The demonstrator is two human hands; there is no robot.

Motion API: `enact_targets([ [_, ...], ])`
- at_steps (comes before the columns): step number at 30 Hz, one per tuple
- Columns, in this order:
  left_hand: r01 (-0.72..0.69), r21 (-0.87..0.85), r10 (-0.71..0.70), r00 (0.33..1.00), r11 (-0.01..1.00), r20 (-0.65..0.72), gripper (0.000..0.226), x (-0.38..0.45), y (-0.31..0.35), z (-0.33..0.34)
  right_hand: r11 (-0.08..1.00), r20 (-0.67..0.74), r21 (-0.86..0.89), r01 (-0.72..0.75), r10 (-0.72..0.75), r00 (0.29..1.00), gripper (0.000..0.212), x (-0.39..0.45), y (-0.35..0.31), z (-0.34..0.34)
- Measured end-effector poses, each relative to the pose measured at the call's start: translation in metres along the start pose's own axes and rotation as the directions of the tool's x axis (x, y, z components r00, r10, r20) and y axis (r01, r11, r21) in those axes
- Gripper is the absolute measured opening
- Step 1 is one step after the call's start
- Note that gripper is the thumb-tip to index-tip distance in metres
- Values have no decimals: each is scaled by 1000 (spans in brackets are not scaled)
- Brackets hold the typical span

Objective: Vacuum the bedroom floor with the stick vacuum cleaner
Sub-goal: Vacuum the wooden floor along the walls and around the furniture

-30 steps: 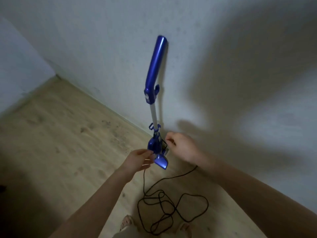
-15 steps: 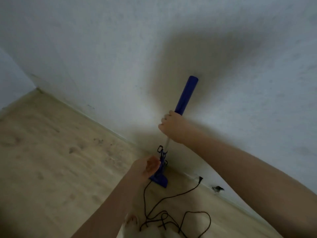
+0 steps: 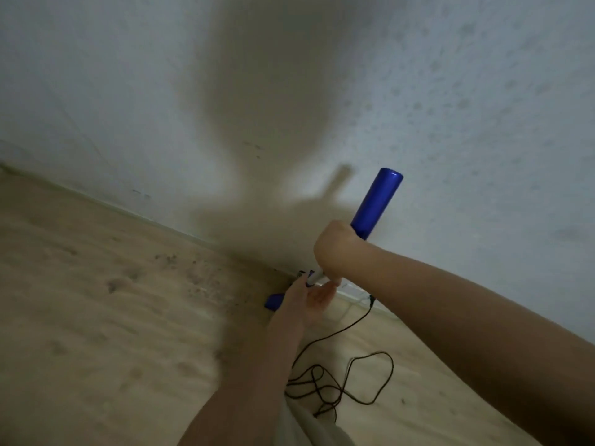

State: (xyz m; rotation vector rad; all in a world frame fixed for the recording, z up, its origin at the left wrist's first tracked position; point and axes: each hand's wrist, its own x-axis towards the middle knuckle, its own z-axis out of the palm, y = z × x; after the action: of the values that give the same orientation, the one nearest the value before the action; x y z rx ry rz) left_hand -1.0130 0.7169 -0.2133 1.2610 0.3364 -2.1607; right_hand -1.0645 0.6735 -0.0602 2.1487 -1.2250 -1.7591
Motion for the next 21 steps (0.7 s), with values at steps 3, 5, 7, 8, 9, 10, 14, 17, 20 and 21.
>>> enact_targets([
  [3, -29, -89, 27, 999, 996, -29, 29, 11, -19, 5, 998, -50, 66, 19, -16, 999, 21, -17, -9, 19],
  [5, -28, -88, 27, 1000, 996, -10, 29, 14, -35, 13, 985, -70, 171, 15, -3, 998, 19, -34, -10, 36],
  [7, -39, 2, 39, 999, 999, -16, 33, 5, -55, 24, 956, -62, 295, -11, 31, 998, 17, -51, -8, 54],
  [8, -44, 28, 45, 999, 999, -6, 35, -1, -65, 29, 933, -59, 358, -29, 54, 997, 20, -60, -8, 64],
  [9, -40, 87, 41, 999, 995, -13, 36, -6, -76, 32, 907, -53, 418, -47, 76, 996, 27, -70, -7, 74],
  [10, -42, 131, 42, 999, 991, 2, 38, -11, -88, 33, 880, -41, 472, -61, 91, 995, 33, -81, -9, 85],
  [14, -17, 172, 15, 1000, 985, 14, 46, -31, -130, 28, 821, -35, 563, -95, 138, 990, 28, -121, -34, 131],
  [17, -5, 267, 32, 995, 964, -94, 33, -44, -150, 18, 794, -110, 603, -75, 176, 978, 23, -147, -61, 159],
  [20, -98, 283, 122, 990, 954, -70, 47, -66, -167, 11, 719, -139, 689, -87, 249, 958, 24, -158, -84, 181],
  [21, -135, 313, 162, 985, 940, -60, 46, -76, -171, 8, 673, -141, 735, -84, 273, 951, 23, -159, -92, 188],
])
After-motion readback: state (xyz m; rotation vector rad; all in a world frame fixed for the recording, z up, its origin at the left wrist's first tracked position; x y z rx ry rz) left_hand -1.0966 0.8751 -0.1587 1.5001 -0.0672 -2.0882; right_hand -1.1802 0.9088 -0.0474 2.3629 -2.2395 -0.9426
